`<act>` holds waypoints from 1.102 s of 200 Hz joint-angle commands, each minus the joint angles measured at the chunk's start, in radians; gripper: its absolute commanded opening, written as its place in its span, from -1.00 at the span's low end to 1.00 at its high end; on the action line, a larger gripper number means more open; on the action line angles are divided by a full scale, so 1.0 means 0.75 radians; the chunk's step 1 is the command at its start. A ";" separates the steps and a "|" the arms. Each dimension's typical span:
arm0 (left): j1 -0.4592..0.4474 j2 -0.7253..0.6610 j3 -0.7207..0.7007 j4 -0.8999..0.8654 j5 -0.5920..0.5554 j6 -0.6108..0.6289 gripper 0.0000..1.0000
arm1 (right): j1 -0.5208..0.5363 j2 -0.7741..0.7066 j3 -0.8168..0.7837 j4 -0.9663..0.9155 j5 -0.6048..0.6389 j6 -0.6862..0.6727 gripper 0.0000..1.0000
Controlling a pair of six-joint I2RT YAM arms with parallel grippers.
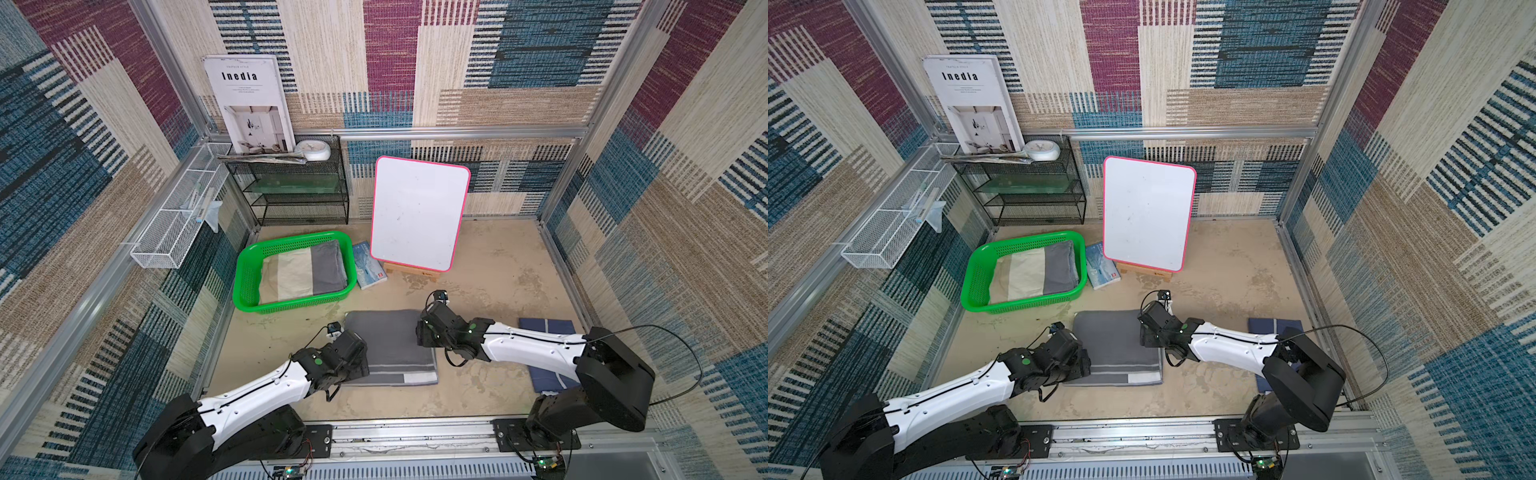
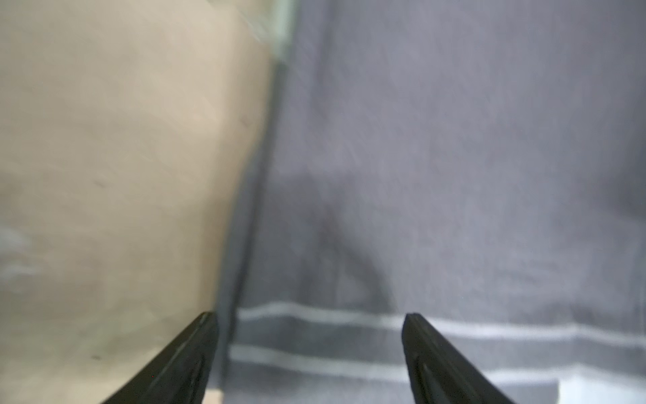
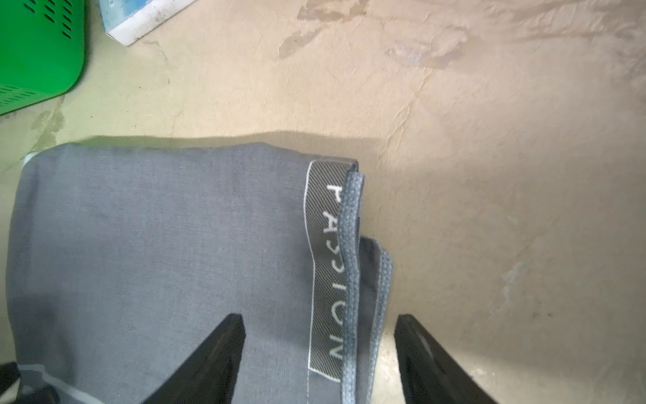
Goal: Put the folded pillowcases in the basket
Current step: Adjust the pillowcase at the center of the board, then pick up the pillowcase at the center of the board.
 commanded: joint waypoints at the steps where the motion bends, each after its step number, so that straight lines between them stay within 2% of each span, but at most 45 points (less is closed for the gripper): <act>1: 0.164 0.005 0.033 -0.033 0.039 0.140 0.78 | 0.002 -0.042 -0.051 -0.036 -0.039 0.001 0.50; 22: 0.263 0.024 0.075 -0.001 0.075 0.239 0.89 | 0.009 -0.094 -0.134 0.015 -0.091 0.038 0.50; 56: 0.336 0.224 0.138 0.075 0.188 0.319 0.81 | 0.020 -0.104 -0.198 0.065 -0.142 0.095 0.48; 80: 0.337 0.350 0.132 0.157 0.272 0.307 0.55 | 0.029 -0.066 -0.191 0.089 -0.168 0.096 0.44; 109: 0.335 0.409 0.072 0.280 0.370 0.286 0.29 | 0.043 0.002 -0.163 0.099 -0.172 0.098 0.35; 152: 0.329 0.402 0.033 0.288 0.387 0.273 -0.17 | 0.065 0.090 -0.116 0.114 -0.173 0.127 0.03; 220: 0.315 0.231 0.028 0.195 0.342 0.255 -0.80 | 0.108 0.109 -0.021 0.053 -0.097 0.129 -0.71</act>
